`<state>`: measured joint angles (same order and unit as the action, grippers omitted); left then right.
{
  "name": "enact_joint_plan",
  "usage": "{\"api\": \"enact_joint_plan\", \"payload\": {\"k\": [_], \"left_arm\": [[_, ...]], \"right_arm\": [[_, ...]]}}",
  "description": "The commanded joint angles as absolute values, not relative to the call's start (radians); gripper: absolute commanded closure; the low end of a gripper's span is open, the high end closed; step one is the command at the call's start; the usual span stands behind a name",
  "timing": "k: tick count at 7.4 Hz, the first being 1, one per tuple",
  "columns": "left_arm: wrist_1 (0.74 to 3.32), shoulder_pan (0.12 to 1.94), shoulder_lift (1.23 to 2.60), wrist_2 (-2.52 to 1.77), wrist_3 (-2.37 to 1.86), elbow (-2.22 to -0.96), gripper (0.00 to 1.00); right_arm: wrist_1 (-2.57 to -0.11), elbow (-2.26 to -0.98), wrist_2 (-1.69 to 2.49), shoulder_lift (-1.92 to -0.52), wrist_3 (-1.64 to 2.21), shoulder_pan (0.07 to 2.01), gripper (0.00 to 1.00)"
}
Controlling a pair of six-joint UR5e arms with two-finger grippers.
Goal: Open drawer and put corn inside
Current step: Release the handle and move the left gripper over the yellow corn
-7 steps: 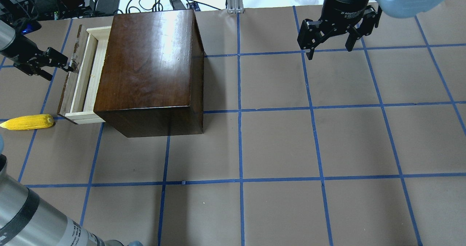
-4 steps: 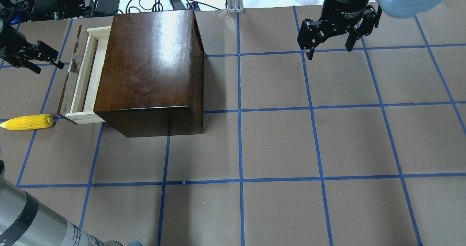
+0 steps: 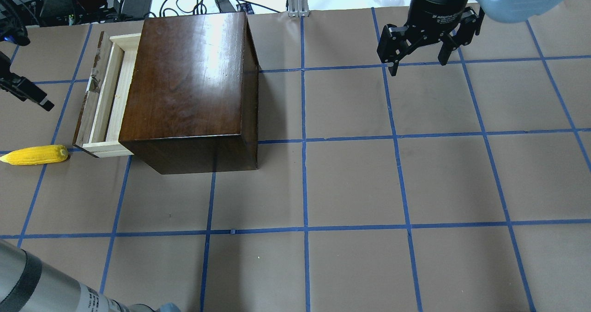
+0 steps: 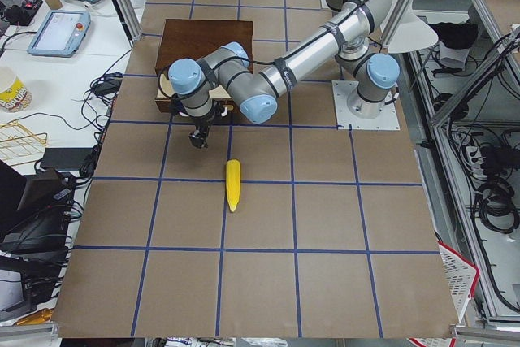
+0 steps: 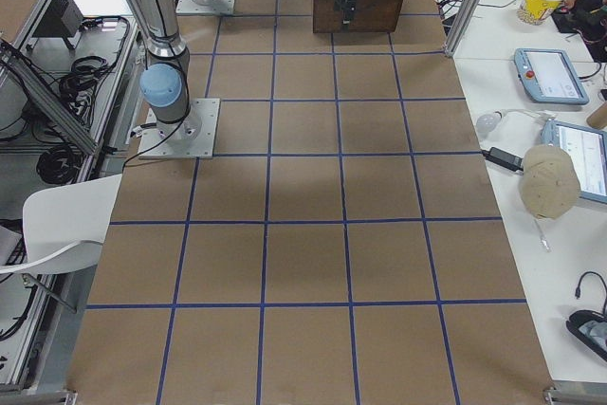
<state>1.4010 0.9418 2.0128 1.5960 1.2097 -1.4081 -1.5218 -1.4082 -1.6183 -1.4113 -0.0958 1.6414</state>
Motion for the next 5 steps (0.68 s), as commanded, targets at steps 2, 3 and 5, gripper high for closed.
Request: {"api": "enact_joint_plan", "payload": {"k": [2,3,5], "left_arm": [[1.352,0.864,2.023,1.621,1.715,-1.442,0.00],[1.227,0.848,2.035,1.621,1.805,-1.471,0.00],[0.991,0.847,2.033,1.632,2.010,-1.621,0.00]], "right_arm": [[-1.523,-1.408,-1.618,-1.411,-0.095,1.641,0.00],[-1.523,-1.408,-1.618,-1.411,-0.095,1.641,0.00],[-1.523,-1.408,-1.618,-1.411,-0.095,1.641,0.00]]}}
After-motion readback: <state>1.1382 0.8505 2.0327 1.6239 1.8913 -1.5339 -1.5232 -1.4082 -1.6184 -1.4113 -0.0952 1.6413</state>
